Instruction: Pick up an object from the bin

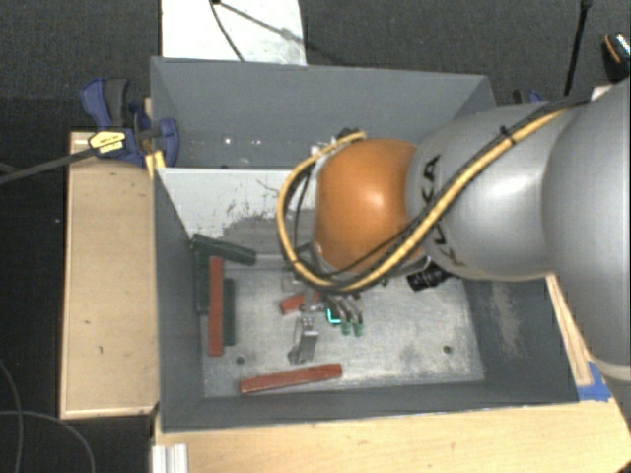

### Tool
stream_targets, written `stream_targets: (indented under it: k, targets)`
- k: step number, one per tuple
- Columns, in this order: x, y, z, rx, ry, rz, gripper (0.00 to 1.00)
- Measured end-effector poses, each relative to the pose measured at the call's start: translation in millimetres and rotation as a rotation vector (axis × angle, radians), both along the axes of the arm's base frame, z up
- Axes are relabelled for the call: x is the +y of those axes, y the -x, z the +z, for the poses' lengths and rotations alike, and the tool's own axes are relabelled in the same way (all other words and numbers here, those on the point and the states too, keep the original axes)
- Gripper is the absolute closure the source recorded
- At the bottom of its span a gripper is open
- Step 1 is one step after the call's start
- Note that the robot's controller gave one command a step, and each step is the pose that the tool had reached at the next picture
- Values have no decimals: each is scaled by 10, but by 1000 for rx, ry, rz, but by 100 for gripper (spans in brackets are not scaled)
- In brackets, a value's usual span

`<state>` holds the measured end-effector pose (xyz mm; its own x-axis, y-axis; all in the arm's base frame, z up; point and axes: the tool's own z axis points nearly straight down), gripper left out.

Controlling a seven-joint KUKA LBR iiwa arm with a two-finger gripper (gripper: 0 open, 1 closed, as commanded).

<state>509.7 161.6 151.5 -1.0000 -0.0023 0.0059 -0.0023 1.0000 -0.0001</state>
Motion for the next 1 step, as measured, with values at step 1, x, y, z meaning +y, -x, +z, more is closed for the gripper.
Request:
stream_targets:
  k: [1]
  targets:
    - [-993, -617, -843, -8, 2, 130, 0]
